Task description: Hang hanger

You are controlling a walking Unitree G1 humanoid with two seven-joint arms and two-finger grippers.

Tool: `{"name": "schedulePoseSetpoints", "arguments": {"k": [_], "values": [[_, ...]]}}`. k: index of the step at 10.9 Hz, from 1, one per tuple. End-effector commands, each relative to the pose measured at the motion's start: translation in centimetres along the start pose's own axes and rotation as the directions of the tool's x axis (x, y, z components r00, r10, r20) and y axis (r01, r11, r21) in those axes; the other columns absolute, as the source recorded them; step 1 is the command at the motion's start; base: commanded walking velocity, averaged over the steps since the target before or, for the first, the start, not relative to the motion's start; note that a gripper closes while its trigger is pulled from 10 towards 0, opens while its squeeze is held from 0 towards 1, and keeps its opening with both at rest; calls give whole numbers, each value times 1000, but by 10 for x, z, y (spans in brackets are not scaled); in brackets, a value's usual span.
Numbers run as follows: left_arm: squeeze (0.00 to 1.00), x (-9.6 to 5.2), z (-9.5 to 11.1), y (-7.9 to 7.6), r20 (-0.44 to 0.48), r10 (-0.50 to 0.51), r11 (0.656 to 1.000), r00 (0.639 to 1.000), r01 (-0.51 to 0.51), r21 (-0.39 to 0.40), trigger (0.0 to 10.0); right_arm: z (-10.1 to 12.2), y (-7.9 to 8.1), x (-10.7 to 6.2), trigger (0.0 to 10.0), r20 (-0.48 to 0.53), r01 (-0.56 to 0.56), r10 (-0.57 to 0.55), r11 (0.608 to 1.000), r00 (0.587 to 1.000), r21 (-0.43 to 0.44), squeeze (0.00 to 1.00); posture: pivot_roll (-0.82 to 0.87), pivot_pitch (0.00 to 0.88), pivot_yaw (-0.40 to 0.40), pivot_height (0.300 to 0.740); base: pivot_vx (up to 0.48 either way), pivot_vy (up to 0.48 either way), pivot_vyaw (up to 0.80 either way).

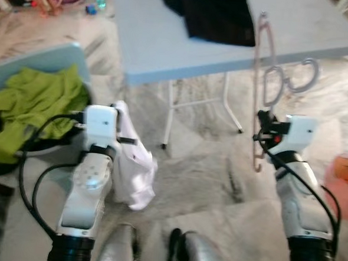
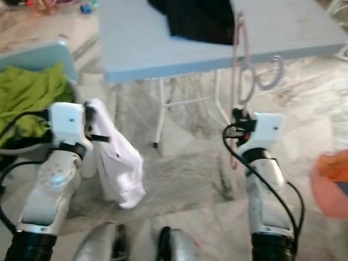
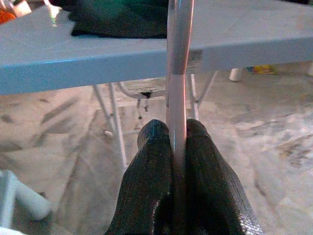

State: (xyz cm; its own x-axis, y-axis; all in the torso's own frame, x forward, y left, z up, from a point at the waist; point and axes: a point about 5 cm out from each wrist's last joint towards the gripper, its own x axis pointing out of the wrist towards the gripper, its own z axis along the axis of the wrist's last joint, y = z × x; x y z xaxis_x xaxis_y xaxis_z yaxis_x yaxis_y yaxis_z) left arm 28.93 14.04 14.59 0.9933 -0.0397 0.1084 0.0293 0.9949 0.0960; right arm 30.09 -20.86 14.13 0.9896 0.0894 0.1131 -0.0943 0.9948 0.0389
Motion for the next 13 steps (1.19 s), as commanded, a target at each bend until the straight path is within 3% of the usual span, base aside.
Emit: {"name": "schedulePoseSetpoints", "arguments": {"k": [1,9,11,13], "values": [[0,-1,0,5,5,23,1000,1000,-23,15,10000,3,1,-2,10000,13,-15,15,1000,1000,-11,0,-16,227,-19,740,0,-319,0],[0,2,0,7,1,31,999,1000,-31,20,10000,6,1,1,10000,22,-32,33,999,999,-23,0,-16,224,-22,740,0,-313,0],[0,3,1,11,12,92,996,996,-92,8,10000,4,2,0,10000,20,-32,32,999,999,-20,0,-16,224,-22,740,0,0,0],[0,3,6,16,38,91,996,995,-90,-13,10000,4,3,0,10000,18,-37,37,999,999,-15,0,-17,228,-22,740,0,0,0]]}}
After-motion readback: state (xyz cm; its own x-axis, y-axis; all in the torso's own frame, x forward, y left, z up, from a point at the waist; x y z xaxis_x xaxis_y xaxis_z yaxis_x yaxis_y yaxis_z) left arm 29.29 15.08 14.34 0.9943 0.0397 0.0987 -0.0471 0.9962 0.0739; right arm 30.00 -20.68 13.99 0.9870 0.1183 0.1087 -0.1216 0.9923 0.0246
